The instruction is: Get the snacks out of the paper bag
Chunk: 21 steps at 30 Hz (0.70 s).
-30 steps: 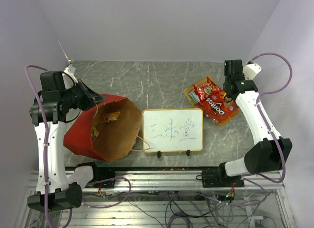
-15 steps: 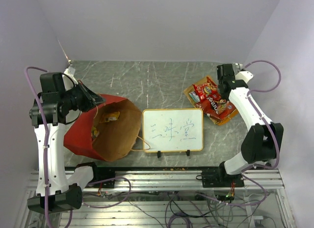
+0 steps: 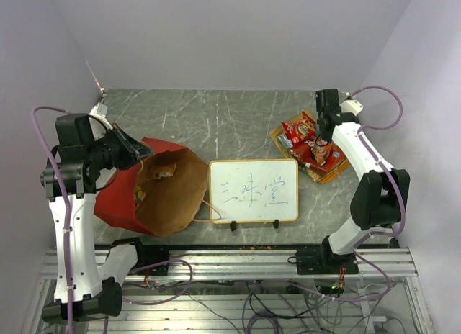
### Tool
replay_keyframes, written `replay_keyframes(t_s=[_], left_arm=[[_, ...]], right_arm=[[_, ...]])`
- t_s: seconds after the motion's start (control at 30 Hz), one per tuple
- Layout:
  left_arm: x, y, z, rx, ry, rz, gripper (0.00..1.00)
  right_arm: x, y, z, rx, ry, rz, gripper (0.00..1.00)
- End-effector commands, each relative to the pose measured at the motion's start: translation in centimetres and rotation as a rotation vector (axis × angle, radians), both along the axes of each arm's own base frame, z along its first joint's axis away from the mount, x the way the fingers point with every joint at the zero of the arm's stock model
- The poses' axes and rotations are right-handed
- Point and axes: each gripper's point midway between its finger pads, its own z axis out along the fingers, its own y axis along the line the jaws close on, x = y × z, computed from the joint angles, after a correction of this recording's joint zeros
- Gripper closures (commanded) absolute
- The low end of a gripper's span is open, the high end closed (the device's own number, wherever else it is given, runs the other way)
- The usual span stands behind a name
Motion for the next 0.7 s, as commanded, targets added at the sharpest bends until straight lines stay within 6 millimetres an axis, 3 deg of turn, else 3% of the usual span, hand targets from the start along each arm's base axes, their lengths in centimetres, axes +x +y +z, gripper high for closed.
replay_keyframes(t_s=[0.0,0.37,0.67], left_arm=[[-0.4,-0.1,-0.4,-0.008,0.016,0.012,0.93],[-0.4,-0.1,-0.4,-0.015,0.013,0.016,0.93],[-0.5,-0.1,-0.2,-0.011,0.012,0.018,0.93]], right_arm=[[0.7,1.2,0.4,0.069,-0.043,0.042,0.88],[0.2,2.3,0.1,0.064,-0.062,0.183,0.33],[-0.6,1.8,2.8,-0.053,-0.114,0.302,0.05]])
